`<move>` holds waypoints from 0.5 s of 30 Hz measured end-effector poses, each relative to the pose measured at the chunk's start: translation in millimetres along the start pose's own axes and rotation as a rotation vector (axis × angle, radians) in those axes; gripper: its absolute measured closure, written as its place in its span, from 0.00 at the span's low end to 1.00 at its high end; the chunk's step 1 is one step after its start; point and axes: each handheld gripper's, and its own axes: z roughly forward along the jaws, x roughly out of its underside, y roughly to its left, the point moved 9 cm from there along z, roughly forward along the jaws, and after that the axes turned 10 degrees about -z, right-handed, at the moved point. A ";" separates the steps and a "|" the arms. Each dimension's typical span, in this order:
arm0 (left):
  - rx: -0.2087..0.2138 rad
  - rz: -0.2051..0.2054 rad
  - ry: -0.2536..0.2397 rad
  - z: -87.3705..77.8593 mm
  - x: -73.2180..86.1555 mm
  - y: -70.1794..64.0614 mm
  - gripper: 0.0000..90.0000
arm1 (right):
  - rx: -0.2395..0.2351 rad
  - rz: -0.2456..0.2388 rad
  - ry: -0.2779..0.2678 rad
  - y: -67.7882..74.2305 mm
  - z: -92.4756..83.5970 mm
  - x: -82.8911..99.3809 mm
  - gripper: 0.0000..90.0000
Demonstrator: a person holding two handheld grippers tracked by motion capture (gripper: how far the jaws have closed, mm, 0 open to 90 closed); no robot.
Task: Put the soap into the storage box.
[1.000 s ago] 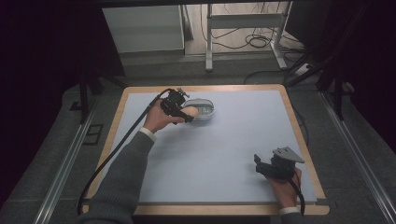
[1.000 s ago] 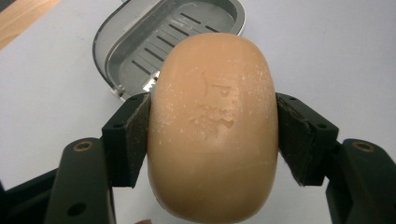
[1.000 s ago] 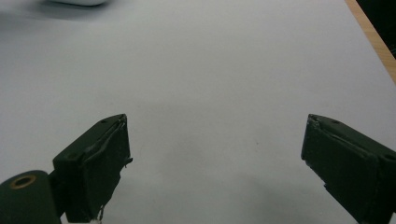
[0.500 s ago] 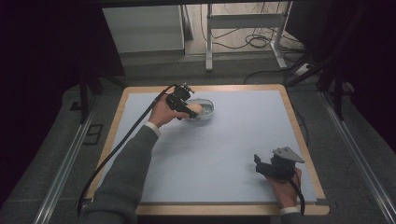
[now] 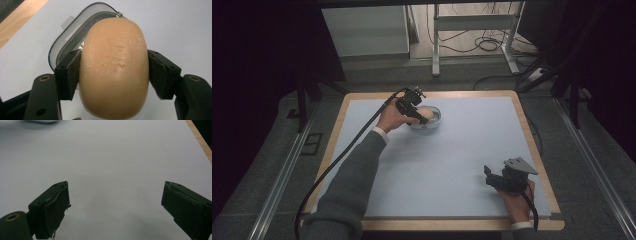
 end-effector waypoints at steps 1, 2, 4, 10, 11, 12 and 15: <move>0.005 0.000 0.000 1.6 -1.5 -0.6 0.36 | 0.003 0.000 -0.001 -0.1 0.1 -0.1 0.09; 0.009 0.002 -0.001 2.9 -2.5 -0.9 0.36 | 0.003 0.001 -0.003 -0.1 0.1 -0.2 0.09; 0.020 0.005 0.006 7.7 -4.2 -0.7 0.36 | 0.000 0.003 -0.003 -0.2 -0.1 -0.1 0.09; 0.017 -0.007 0.015 21.3 -6.0 4.8 0.36 | -0.001 0.004 -0.004 -0.2 -0.3 -0.2 0.09; 0.007 -0.006 0.025 23.3 -5.9 6.2 0.36 | -0.001 0.003 -0.005 -0.3 -0.3 -0.2 0.09; -0.001 -0.008 0.034 24.9 -5.9 8.0 0.36 | -0.001 0.002 -0.006 -0.4 -0.2 -0.3 0.09; 0.004 -0.022 0.037 29.4 -6.8 10.5 0.36 | -0.002 0.002 -0.003 0.1 -0.2 -0.2 0.09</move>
